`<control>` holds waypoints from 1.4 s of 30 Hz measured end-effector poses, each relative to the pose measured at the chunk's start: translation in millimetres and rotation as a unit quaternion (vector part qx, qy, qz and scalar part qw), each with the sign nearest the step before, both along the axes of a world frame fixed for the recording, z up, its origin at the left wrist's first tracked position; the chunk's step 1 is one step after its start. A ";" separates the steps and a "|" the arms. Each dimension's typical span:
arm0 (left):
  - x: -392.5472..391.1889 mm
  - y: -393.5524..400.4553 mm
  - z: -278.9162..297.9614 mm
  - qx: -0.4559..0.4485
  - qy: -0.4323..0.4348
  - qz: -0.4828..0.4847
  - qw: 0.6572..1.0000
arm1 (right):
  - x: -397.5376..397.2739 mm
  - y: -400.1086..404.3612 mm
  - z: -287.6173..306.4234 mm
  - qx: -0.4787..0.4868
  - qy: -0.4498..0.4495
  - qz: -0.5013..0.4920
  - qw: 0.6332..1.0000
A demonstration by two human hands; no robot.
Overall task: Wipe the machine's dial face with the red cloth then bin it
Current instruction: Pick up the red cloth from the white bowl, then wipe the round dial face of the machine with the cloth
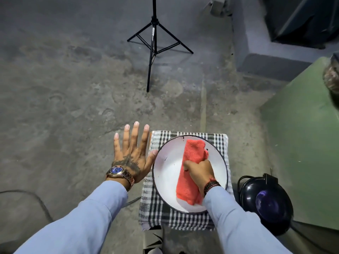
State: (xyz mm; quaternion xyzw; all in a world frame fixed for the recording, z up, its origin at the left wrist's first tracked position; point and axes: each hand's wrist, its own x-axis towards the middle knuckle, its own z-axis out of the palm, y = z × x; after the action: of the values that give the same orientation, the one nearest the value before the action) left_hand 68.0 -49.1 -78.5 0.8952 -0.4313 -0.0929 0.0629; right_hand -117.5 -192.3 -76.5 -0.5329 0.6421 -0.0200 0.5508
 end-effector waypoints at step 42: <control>-475.6 -123.4 607.7 -0.389 -0.161 -0.413 0.807 | -534.0 76.3 550.2 -0.234 -0.733 -0.145 0.622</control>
State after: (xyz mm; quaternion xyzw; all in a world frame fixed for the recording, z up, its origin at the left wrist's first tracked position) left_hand -407.6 -172.5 529.2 0.5351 -0.7645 0.2107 0.2913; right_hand -651.4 -115.9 473.7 -0.3524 0.0684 -0.6334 0.6855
